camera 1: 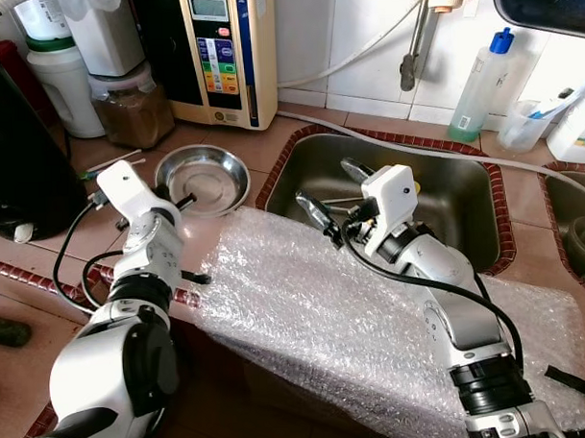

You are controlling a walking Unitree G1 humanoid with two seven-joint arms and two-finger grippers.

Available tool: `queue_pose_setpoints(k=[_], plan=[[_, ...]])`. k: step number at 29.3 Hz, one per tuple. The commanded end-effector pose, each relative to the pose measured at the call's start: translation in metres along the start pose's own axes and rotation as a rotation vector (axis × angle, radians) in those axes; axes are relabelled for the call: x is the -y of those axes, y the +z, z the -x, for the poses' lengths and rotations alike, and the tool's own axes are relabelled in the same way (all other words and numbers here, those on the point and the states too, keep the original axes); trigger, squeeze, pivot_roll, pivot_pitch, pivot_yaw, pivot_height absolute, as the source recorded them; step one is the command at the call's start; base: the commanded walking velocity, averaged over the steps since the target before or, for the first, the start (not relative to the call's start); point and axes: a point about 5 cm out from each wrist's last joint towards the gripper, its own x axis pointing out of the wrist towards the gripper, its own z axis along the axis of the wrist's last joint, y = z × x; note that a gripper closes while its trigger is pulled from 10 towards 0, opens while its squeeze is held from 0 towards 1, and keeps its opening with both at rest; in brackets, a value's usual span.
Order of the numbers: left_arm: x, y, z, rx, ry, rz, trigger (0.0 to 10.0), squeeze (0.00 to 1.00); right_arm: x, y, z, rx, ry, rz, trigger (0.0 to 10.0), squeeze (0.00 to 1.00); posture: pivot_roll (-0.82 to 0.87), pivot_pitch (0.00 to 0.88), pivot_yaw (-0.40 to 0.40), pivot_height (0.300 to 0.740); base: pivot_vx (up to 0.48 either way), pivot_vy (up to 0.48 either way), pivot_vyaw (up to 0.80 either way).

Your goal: Kitchen organization

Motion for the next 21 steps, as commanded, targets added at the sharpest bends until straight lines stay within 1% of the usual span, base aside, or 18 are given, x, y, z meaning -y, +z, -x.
queue_pose_setpoints(k=[1, 2, 3, 5, 6, 7, 8, 9, 10, 12, 14, 17, 19, 21], plan=[[0.012, 0.002, 0.002, 0.052, -0.077, -0.008, 0.0, 0.0, 0.008, 0.002, -0.005, -0.012, -0.054, 0.021, 10.0, 0.0, 0.01, 0.0, 0.027, 0.74, 0.0, 0.0, 0.0], [0.018, 0.004, 0.003, 0.081, -0.118, -0.005, 0.0, 0.0, 0.012, 0.0, -0.007, -0.026, -0.081, 0.017, 10.0, 0.0, 0.01, 0.0, 0.027, 0.74, 0.0, 0.0, 0.0], [0.02, 0.004, 0.004, 0.092, -0.131, 0.0, 0.0, 0.0, 0.012, 0.0, -0.007, -0.023, -0.087, 0.003, 10.0, 0.0, 0.0, 0.0, 0.027, 0.74, 0.0, 0.0, 0.0], [0.029, 0.006, 0.005, 0.118, -0.181, 0.004, 0.0, 0.0, 0.015, 0.002, -0.009, -0.008, -0.105, -0.043, 10.0, 0.0, 0.01, 0.0, 0.026, 0.74, 0.0, 0.0, 0.0], [0.039, 0.009, 0.008, 0.155, -0.246, 0.011, 0.0, 0.0, 0.017, 0.002, -0.011, 0.001, -0.126, -0.078, 10.0, 0.0, 0.01, 0.0, 0.026, 0.74, 0.0, 0.0, 0.0], [0.051, 0.01, 0.011, 0.185, -0.317, -0.013, 0.0, 0.0, 0.018, 0.003, -0.014, 0.01, -0.143, -0.105, 10.0, 0.0, 0.01, 0.0, 0.026, 0.74, 0.0, 0.0, 0.0], [0.055, 0.01, 0.013, 0.187, -0.341, -0.013, 0.0, 0.0, 0.018, 0.004, -0.015, 0.013, -0.148, -0.116, 10.0, 0.0, 0.01, 0.0, 0.025, 0.74, 0.0, 0.0, 0.0], [0.055, 0.01, 0.013, 0.187, -0.341, -0.013, 0.0, 0.0, 0.018, 0.004, -0.015, 0.013, -0.148, -0.116, 10.0, 0.0, 0.01, 0.0, 0.025, 0.74, 0.0, 0.0, 0.0], [0.06, 0.007, 0.014, 0.182, -0.366, -0.009, 0.0, 0.0, 0.019, 0.004, -0.017, 0.018, -0.159, -0.136, 10.0, 0.0, 0.01, 0.0, 0.025, 0.74, 0.0, 0.0, 0.0], [0.064, 0.004, 0.016, 0.179, -0.38, -0.018, 0.0, 0.0, 0.02, 0.003, -0.02, 0.021, -0.17, -0.154, 10.0, 0.0, 0.01, 0.0, 0.024, 0.74, 0.0, 0.0, 0.0], [0.064, 0.003, 0.016, 0.178, -0.375, -0.018, 0.0, 0.0, 0.019, 0.003, -0.021, 0.02, -0.169, -0.15, 10.0, 0.0, 0.01, 0.0, 0.024, 0.74, 0.0, 0.0, 0.0], [0.063, 0.002, 0.016, 0.176, -0.367, -0.016, 0.0, 0.0, 0.019, 0.003, -0.021, 0.021, -0.167, -0.15, 10.0, 0.0, 0.01, 0.0, 0.024, 0.74, 0.0, 0.0, 0.0], [0.057, 0.002, 0.016, 0.184, -0.358, -0.023, 0.0, 0.0, 0.023, 0.0, -0.017, 0.013, -0.178, -0.155, 10.0, 0.0, 0.01, 0.0, 0.022, 0.74, 0.0, 0.0, 0.0], [0.057, 0.003, 0.017, 0.188, -0.362, -0.022, 0.0, 0.0, 0.024, -0.001, -0.016, 0.01, -0.184, -0.158, 10.0, 0.0, 0.01, 0.0, 0.022, 0.74, 0.0, 0.0, 0.0]])
